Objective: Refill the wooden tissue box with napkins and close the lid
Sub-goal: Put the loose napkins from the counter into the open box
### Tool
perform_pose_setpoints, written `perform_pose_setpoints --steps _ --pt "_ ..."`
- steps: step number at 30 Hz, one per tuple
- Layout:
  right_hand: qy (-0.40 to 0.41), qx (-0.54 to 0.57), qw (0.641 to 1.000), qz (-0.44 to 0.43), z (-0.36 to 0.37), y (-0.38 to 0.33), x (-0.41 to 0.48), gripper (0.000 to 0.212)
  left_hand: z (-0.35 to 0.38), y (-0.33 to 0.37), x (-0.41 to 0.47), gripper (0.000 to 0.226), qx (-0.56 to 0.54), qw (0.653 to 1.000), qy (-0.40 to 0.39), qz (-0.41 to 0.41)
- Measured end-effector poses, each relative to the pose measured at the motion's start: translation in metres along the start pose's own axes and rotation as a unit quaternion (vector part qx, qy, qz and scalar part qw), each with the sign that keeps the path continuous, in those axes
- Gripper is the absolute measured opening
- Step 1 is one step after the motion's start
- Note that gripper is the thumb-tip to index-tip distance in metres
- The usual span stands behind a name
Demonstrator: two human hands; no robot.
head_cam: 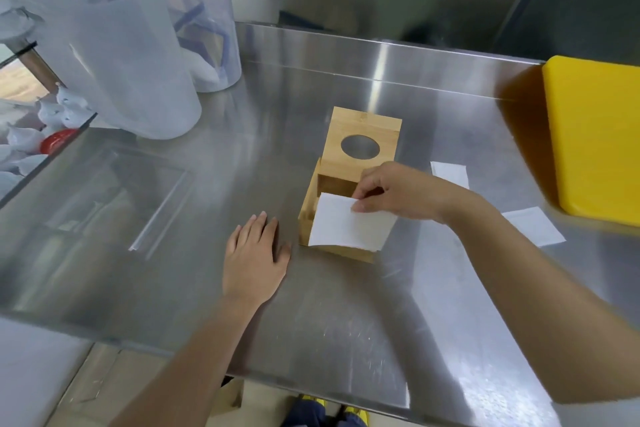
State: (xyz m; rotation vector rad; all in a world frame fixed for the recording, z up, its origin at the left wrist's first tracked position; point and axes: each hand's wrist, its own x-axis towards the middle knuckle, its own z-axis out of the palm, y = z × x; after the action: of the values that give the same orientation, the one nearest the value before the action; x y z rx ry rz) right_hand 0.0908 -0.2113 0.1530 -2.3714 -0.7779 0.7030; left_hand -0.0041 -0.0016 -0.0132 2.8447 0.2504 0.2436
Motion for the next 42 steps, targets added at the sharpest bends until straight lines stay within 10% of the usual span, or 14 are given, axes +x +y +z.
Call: perform_pose_setpoints --steps 18,32,42 --pt "0.065 -0.332 0.939 0.055 0.048 0.02 0.056 0.008 0.002 -0.003 0.002 0.048 0.027 1.0 0.006 0.012" --pt "0.419 -0.06 0.899 0.109 0.006 0.065 0.01 0.022 -0.003 -0.001 0.0 0.053 0.022 1.0 -0.012 0.002" --pt "0.395 0.052 0.826 0.398 0.004 0.164 0.004 0.036 -0.006 0.002 0.0 0.064 0.025 0.999 -0.028 -0.006"
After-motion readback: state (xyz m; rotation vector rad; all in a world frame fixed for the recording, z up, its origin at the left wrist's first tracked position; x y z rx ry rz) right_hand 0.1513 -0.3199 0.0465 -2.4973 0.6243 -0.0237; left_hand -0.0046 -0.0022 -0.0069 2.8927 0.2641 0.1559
